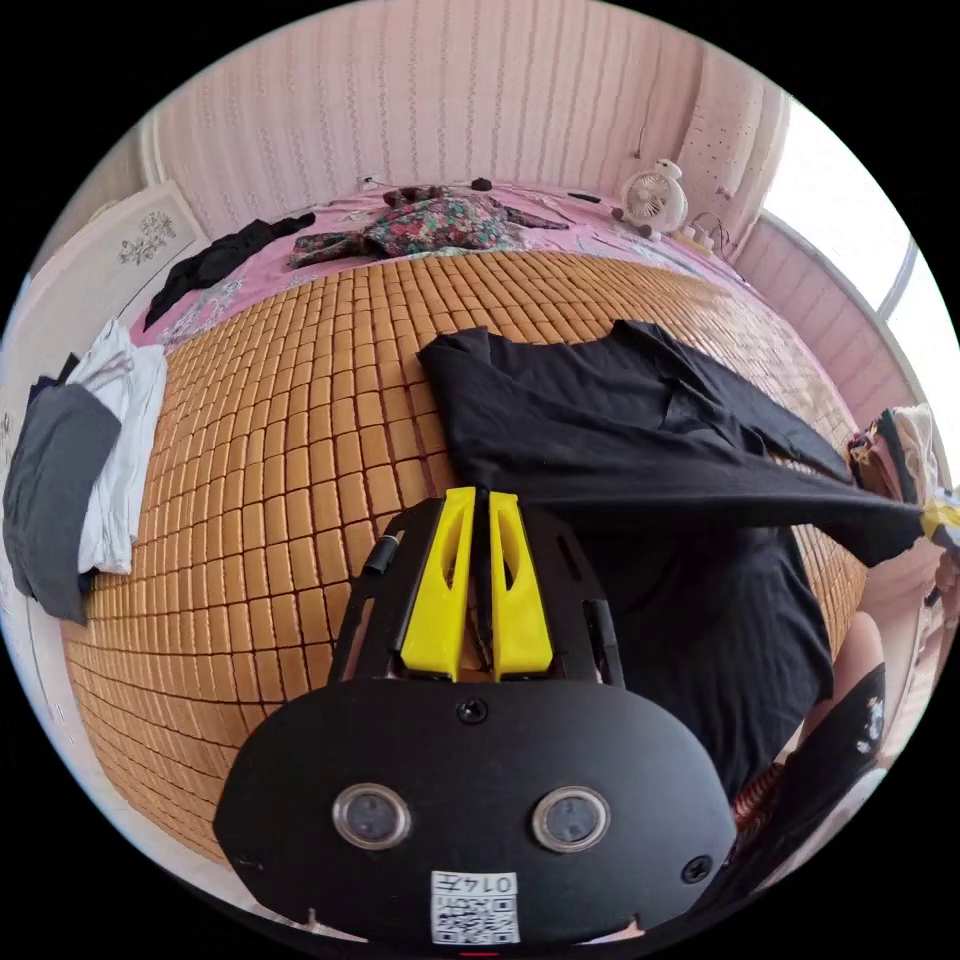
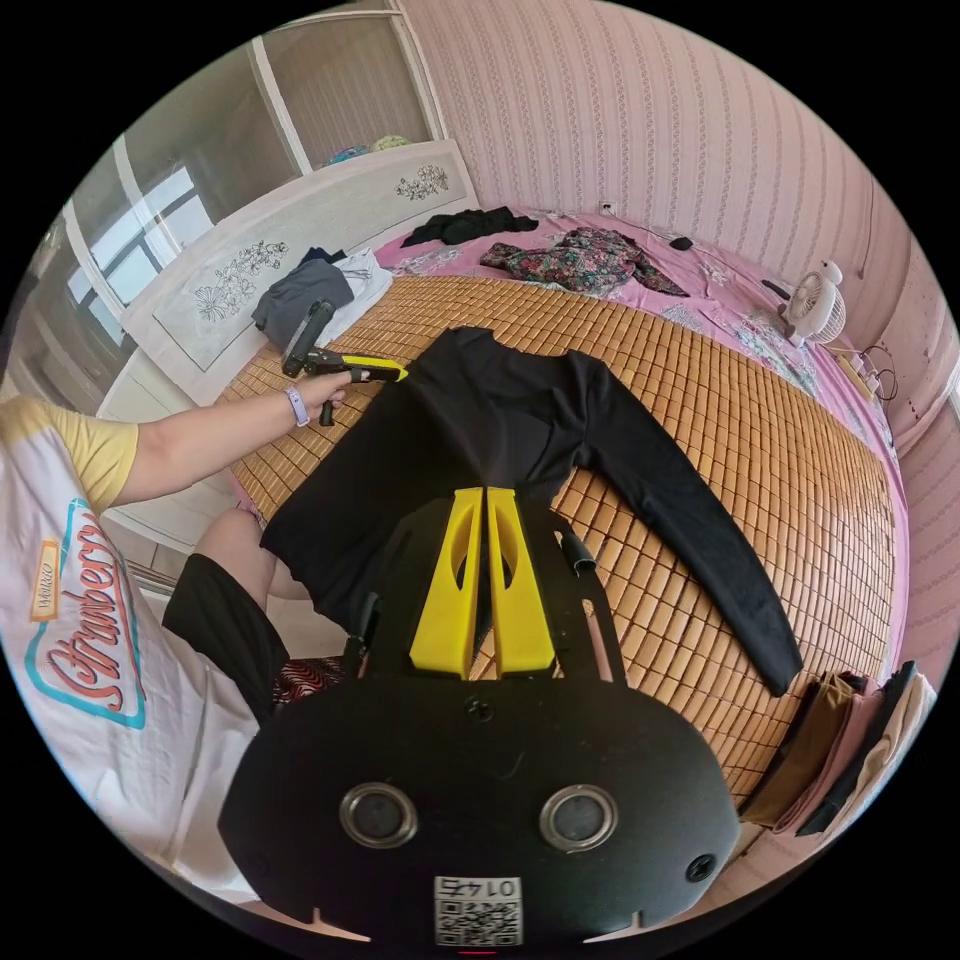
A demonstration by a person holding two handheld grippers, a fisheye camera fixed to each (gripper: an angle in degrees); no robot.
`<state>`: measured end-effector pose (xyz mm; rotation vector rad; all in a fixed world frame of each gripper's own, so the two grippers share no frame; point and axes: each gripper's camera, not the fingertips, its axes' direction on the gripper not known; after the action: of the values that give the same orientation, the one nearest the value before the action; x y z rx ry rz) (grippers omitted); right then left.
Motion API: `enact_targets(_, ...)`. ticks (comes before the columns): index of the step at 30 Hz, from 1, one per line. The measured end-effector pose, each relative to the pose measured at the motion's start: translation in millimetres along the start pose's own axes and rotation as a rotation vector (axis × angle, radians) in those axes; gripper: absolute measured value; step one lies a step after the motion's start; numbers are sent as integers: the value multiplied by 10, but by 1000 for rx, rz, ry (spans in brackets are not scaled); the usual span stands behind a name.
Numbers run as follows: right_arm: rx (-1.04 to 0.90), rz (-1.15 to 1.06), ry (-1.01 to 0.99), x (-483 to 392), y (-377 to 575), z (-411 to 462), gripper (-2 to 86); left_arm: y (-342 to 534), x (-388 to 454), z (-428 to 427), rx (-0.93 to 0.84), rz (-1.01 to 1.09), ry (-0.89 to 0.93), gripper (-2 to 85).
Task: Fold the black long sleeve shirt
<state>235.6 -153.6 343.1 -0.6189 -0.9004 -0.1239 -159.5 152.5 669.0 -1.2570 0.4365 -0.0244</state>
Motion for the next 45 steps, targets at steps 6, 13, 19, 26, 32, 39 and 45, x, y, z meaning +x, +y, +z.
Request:
enact_targets(6, -202, -65, -18, -582, 316, 748, 30, 347, -752, 68, 35, -367, 181, 6)
enact_targets(13, -222, 83, -74, -387, 487, 862, 58, 818, -18, -398, 39, -75, 287, 28)
enact_targets(19, -171, 203, 119, -9, 412, 861, 68, 1382, 1446, -312, -70, 234, 488, 46)
enact_targets(26, -233, 138, 162, 79, 343, 764, 29, 1472, 2287, -60, -129, 422, 433, 59)
enact_targets(32, -191, 138, 200, 218, 279, 643, 9, 1464, 2409, 186, -209, 463, 348, 58)
enact_targets(39, -213, 194, 225, 446, 268, 695, 17, 1600, 2600, 350, -241, 472, 311, 59)
enact_targets(45, -56, 290, 125, 786, 285, 285, 57, 1599, 2638, 319, -263, 499, 389, 60)
